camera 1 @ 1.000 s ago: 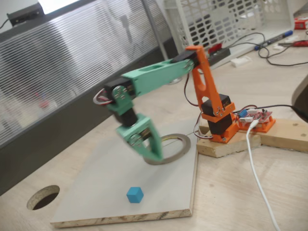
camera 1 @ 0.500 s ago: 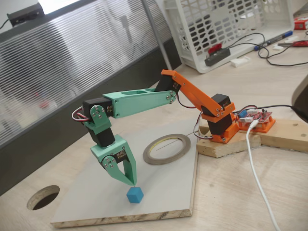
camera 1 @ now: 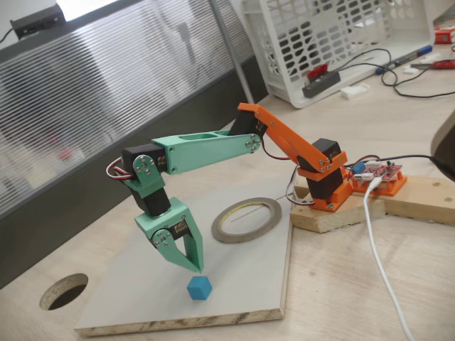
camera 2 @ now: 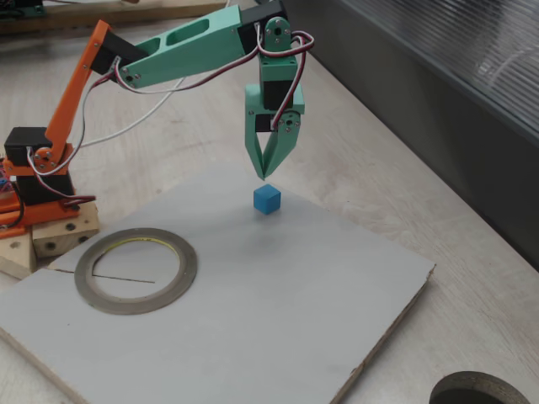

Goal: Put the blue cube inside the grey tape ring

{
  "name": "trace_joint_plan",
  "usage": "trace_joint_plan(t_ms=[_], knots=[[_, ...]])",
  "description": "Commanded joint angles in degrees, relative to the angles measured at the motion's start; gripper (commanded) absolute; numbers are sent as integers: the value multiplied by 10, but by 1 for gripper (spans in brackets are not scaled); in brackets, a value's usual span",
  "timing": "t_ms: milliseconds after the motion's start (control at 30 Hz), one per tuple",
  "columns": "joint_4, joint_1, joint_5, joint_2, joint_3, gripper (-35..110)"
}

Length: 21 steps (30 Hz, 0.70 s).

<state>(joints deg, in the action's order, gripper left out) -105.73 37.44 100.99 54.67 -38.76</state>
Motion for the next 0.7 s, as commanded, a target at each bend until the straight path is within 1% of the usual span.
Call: trace_joint_plan(t_ms=[0, 400, 467, 500, 567, 667], knots=[[-5, 8, 6, 4, 17, -2], [-5, 7, 6, 13, 21, -1], [-5, 8, 7, 14, 24, 1], [-5, 8, 8, 14, 24, 5], [-7, 8, 8, 15, 24, 17], [-30, 7, 32, 33, 24, 42]])
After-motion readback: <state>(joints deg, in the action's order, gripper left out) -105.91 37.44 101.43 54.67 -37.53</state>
